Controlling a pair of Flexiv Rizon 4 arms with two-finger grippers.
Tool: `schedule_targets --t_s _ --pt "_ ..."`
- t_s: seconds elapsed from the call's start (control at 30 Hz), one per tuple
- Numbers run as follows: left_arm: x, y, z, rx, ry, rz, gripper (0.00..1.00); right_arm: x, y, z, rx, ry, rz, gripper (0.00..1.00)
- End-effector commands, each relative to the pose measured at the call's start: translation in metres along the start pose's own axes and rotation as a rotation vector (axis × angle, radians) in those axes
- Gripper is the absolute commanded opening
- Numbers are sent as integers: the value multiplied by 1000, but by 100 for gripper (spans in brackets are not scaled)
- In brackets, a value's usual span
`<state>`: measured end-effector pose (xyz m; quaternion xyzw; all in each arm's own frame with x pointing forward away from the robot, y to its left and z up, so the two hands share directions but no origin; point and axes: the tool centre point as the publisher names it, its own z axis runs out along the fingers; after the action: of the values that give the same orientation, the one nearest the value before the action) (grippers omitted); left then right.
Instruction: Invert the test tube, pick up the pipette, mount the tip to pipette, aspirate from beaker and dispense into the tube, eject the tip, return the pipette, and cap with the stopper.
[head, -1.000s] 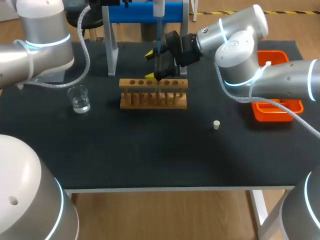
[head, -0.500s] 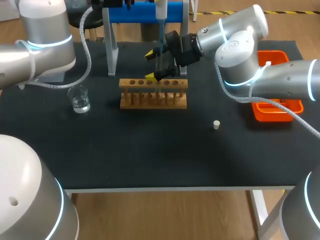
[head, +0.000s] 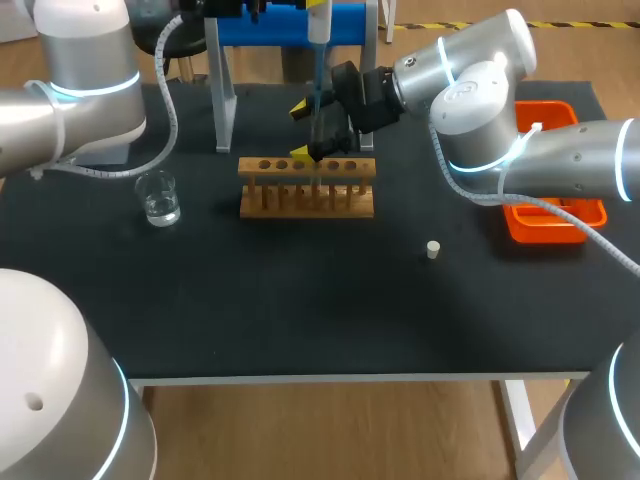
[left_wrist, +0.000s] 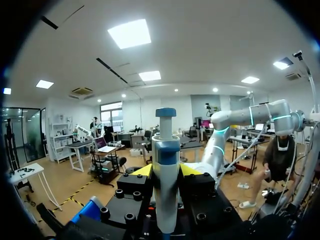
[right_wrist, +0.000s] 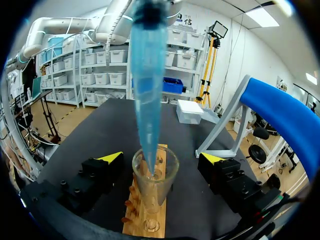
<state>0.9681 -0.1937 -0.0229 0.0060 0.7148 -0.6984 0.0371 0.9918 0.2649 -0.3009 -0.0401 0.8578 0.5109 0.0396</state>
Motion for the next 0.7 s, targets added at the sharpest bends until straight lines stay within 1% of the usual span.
schedule_targets --t_s 0.03,0.3,0.7 --pt "2 -2 -2 -4 -6 -1 0 -1 0 0 1 5 0 100" --pt "-1 3 -2 7 -7 21 0 -1 0 0 1 5 0 100" --pt "1 10 0 14 -2 21 0 -1 0 0 1 5 0 100"
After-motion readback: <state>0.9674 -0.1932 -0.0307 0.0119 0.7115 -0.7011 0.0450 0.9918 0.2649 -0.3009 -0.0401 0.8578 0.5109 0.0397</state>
